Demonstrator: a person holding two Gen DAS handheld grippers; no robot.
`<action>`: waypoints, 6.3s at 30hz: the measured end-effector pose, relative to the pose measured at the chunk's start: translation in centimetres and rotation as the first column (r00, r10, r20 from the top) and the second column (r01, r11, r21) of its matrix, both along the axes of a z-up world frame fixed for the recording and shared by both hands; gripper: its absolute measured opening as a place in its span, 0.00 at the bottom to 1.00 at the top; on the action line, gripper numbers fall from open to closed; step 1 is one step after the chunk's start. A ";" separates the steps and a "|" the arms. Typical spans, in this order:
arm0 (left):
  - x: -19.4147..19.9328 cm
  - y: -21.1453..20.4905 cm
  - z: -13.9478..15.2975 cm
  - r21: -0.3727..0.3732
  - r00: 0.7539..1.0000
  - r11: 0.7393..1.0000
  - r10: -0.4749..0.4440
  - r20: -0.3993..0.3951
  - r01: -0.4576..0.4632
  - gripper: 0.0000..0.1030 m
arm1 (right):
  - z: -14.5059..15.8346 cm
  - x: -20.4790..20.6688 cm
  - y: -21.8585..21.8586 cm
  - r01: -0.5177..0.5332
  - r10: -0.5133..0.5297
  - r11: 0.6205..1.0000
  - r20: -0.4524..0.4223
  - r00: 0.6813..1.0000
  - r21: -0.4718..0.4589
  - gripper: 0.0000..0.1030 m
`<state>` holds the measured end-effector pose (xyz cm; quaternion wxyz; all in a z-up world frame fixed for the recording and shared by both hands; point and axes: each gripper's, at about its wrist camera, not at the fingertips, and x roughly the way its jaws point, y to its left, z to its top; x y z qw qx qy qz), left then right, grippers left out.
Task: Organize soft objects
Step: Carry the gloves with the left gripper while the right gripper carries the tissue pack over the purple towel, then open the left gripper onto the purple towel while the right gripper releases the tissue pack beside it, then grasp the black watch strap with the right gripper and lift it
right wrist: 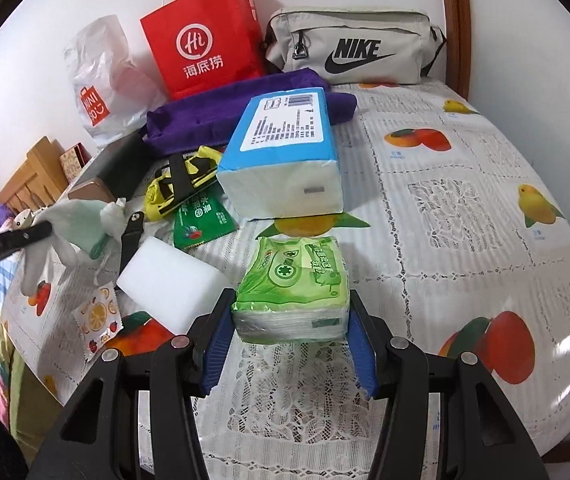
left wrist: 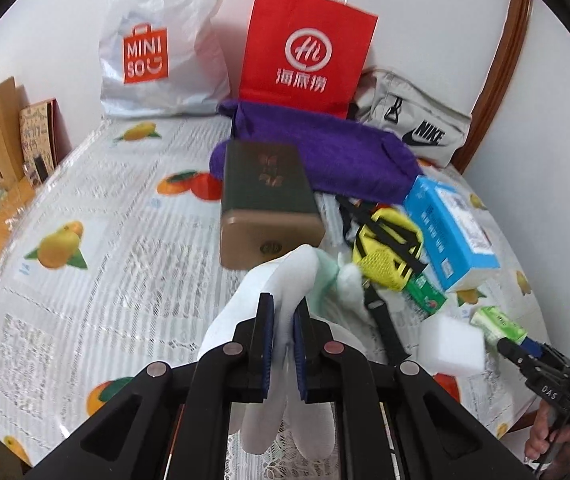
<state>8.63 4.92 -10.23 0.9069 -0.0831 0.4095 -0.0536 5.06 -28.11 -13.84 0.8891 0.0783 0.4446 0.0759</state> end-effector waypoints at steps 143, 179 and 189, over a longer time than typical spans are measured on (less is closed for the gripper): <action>11.1 4.2 2.4 0.041 0.995 0.997 0.066 -0.068 -0.064 0.46 | -0.7 18.3 15.7 -0.421 0.397 0.896 -0.175 0.901 -0.139 0.39; 3.8 2.0 0.3 0.016 0.990 1.000 -0.002 -0.144 0.005 0.46 | 5.8 10.7 12.0 -0.318 0.319 0.944 0.009 0.948 -0.088 0.19; -0.4 -3.3 -2.4 0.027 0.967 0.987 -0.146 -0.210 0.155 0.46 | 5.7 4.6 7.9 -0.246 0.249 0.967 0.040 0.968 -0.062 0.19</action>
